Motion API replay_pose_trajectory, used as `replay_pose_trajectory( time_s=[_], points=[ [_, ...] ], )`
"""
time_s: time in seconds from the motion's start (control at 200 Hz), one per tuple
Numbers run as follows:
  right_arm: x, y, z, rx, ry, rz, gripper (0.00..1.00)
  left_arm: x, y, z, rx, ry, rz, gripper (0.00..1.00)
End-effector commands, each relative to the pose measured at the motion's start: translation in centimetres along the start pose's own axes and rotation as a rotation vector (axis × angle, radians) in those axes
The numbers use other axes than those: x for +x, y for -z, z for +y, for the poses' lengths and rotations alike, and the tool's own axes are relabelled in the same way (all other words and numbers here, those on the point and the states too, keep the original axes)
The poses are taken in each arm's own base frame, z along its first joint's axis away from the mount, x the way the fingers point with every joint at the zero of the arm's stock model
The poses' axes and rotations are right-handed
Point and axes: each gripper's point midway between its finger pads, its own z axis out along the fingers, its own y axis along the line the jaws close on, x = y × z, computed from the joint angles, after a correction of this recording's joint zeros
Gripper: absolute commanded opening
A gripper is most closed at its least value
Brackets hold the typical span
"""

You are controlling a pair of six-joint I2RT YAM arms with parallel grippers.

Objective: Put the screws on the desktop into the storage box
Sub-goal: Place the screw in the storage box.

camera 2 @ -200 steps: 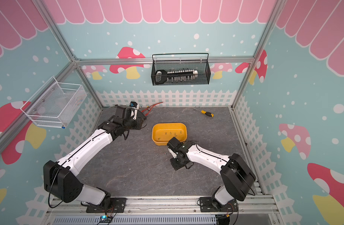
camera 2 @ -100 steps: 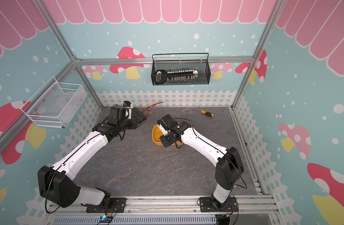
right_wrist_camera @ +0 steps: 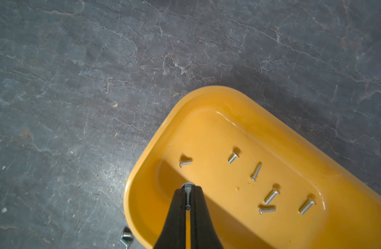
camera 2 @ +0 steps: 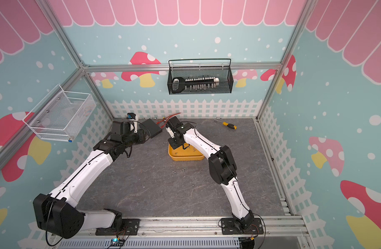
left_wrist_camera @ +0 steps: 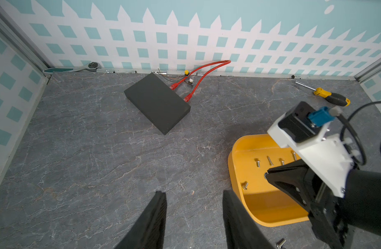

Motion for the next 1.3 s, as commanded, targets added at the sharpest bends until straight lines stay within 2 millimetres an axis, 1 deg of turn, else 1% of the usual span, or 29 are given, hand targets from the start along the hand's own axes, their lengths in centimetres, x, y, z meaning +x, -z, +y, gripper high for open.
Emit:
replay_pose_trajectory(
  time_s=[0.0, 0.075, 0.32, 0.585, 0.821, 0.946, 1.086, 1.196, 1.296],
  points=[
    [0.6, -1.1, -0.8, 0.016, -0.005, 0.057, 0.00, 0.0, 0.2, 0.0, 0.015, 0.014, -0.013, 0.46],
    [0.9, -2.1, -1.0, 0.015, -0.013, 0.075, 0.00, 0.1, 0.1, 0.0, 0.015, 0.013, -0.012, 0.46],
    [1.9, -4.1, -1.1, 0.008, -0.027, 0.113, 0.00, 0.2, 0.0, 0.0, 0.017, 0.011, -0.008, 0.46],
    [2.0, -5.4, -0.8, -0.008, -0.029, 0.123, 0.00, 0.3, -0.1, 0.0, 0.016, 0.011, -0.004, 0.46],
    [2.1, -6.8, -1.4, -0.008, -0.041, 0.140, 0.01, 0.0, 0.0, 0.0, 0.012, 0.011, -0.011, 0.46],
    [2.6, -7.6, -1.5, -0.009, -0.044, 0.158, 0.04, -0.1, 0.0, 0.0, 0.012, 0.011, -0.011, 0.46],
    [2.6, -7.9, -1.6, -0.010, -0.047, 0.160, 0.08, -0.2, 0.0, 0.0, 0.010, 0.009, -0.009, 0.46],
    [2.4, -7.7, -1.7, -0.006, -0.046, 0.154, 0.12, -0.1, -0.1, 0.0, 0.013, 0.012, -0.004, 0.46],
    [2.1, -7.4, -1.8, -0.002, -0.045, 0.144, 0.18, -0.1, -0.1, -0.1, 0.016, 0.010, 0.000, 0.46]
  ],
)
